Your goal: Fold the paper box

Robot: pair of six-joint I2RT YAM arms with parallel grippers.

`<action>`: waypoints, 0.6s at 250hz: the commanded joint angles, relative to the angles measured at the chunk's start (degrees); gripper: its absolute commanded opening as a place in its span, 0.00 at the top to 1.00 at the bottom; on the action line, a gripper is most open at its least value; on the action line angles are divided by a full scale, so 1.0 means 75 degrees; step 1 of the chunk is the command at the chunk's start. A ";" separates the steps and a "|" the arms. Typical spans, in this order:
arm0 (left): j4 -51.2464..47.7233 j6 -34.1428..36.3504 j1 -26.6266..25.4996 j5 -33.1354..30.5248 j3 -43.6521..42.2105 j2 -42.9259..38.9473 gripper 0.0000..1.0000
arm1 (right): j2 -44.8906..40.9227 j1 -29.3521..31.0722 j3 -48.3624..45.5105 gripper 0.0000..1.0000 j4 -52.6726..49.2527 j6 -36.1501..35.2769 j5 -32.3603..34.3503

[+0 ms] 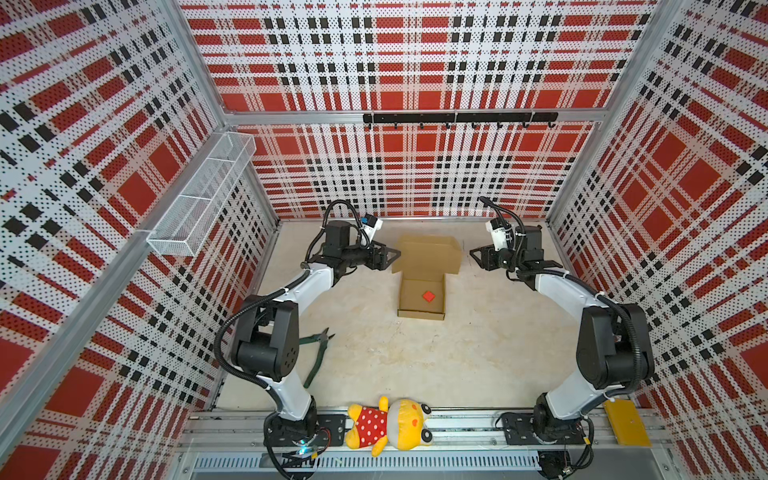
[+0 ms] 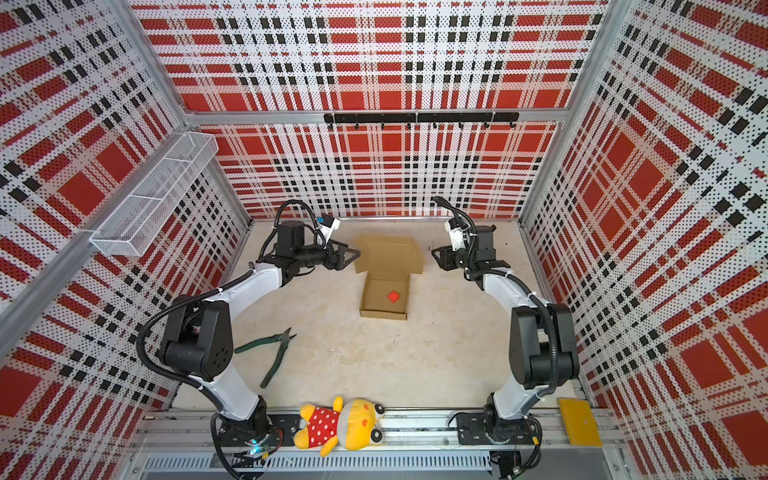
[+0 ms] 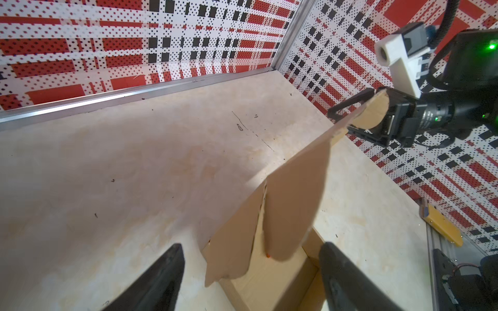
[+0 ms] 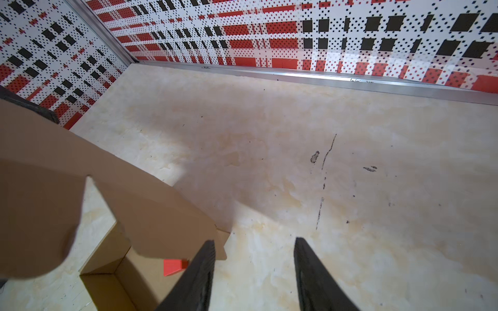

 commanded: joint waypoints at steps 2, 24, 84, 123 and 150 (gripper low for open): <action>0.0283 -0.0120 -0.0057 0.0270 0.0314 0.0240 0.25 | 0.0340 0.0011 0.0396 0.51 0.0306 -0.0186 -0.0714; 0.0307 -0.0250 -0.0098 0.0329 0.0387 0.0404 0.32 | 0.0501 0.0011 0.0416 0.51 0.0488 -0.0199 -0.1047; 0.0307 -0.0363 -0.0193 0.0250 0.0282 0.0272 0.50 | 0.0580 0.0168 0.0371 0.51 0.0339 -0.0375 -0.1497; 0.0261 -0.0470 -0.0181 0.0187 0.0237 0.0127 0.61 | 0.0398 0.0313 0.0176 0.51 0.0201 -0.0404 -0.1495; 0.0261 -0.0494 -0.0189 0.0147 0.0167 0.0087 0.66 | 0.0229 0.0453 -0.0111 0.51 0.0283 -0.0410 -0.1428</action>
